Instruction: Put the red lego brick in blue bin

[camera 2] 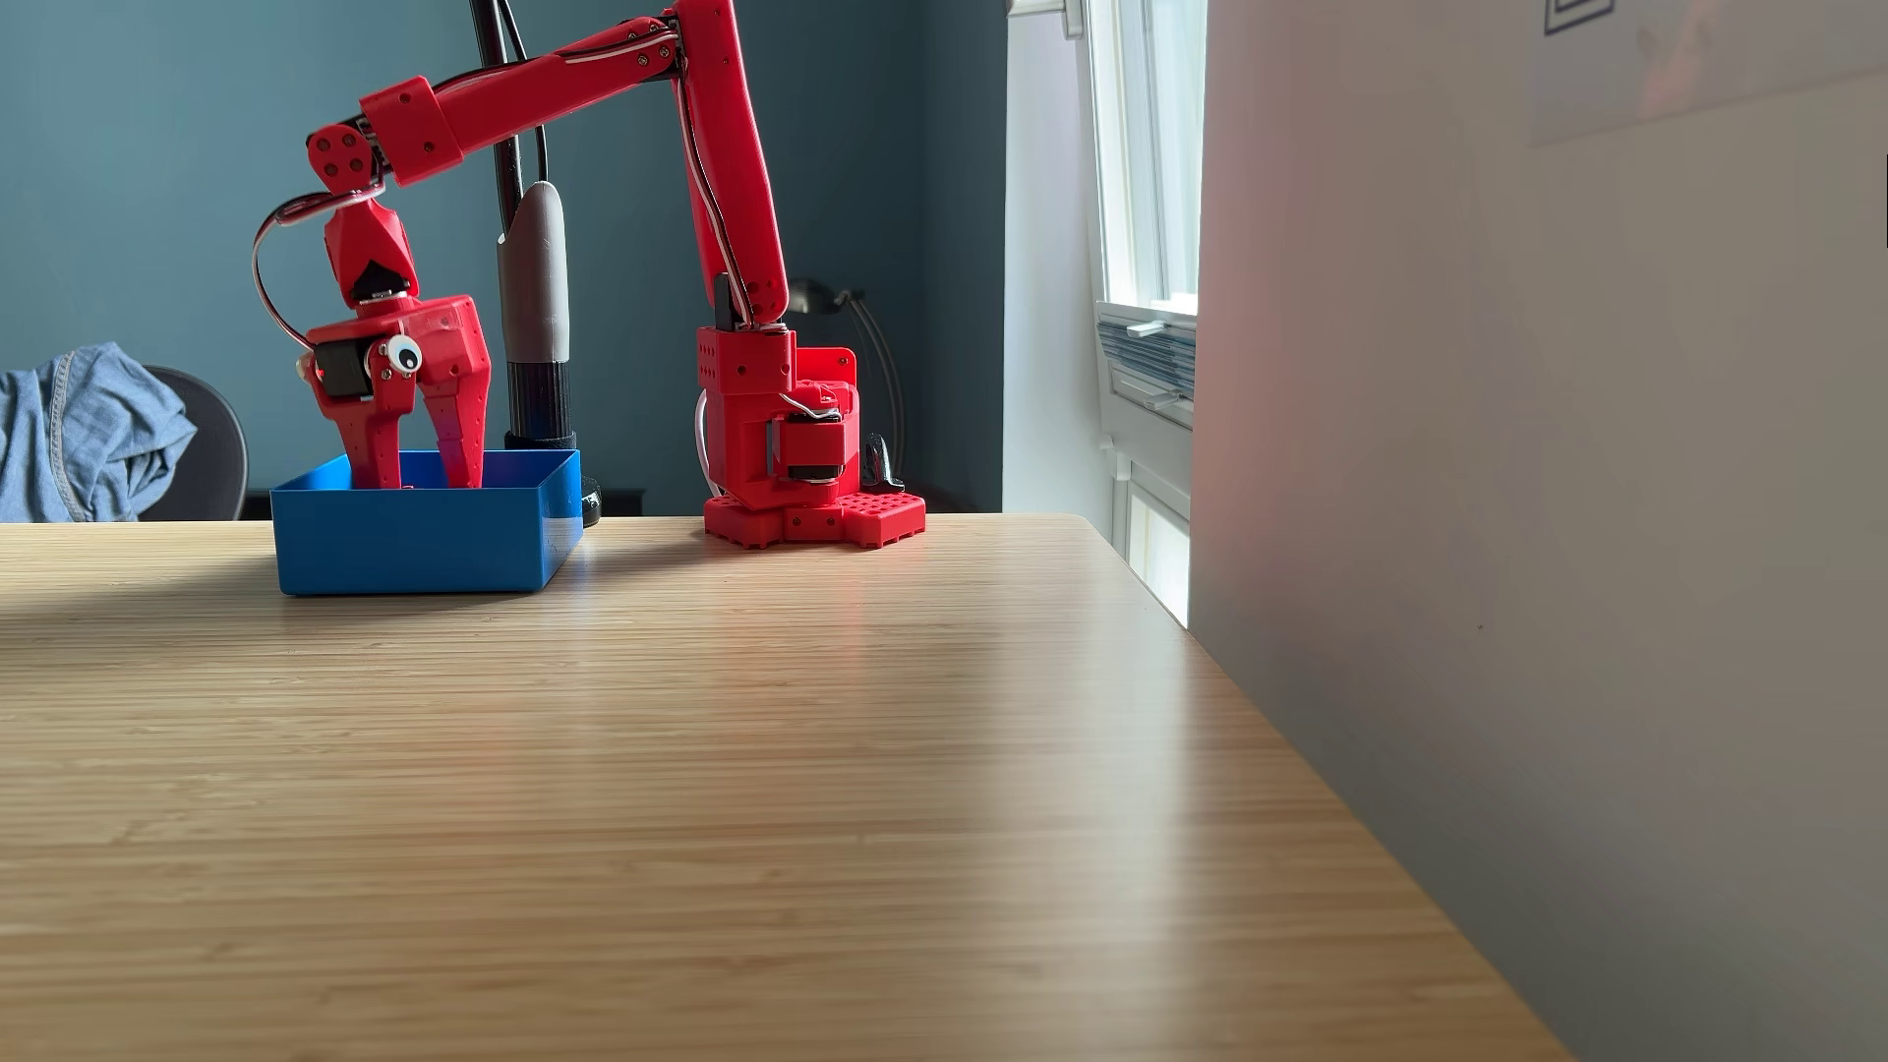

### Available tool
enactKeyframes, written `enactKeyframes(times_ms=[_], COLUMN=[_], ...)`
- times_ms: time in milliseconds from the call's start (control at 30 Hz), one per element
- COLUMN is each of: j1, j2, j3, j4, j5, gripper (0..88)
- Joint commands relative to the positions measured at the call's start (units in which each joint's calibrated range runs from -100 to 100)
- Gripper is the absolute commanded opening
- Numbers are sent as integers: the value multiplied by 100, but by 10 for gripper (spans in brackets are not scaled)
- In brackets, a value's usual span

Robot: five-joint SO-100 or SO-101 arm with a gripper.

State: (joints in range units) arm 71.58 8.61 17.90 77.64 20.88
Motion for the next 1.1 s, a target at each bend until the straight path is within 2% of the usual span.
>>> enactKeyframes(times_ms=[0, 433, 667, 1067], j1=[-72, -202, -786, -2026], j2=[-430, -430, -430, -430], j3=[-792, -2444, -3034, -3206], j4=[612, 1684, 1863, 1928], j5=[0, -10, -640, -1475], gripper=[173, 142, 4, 1])
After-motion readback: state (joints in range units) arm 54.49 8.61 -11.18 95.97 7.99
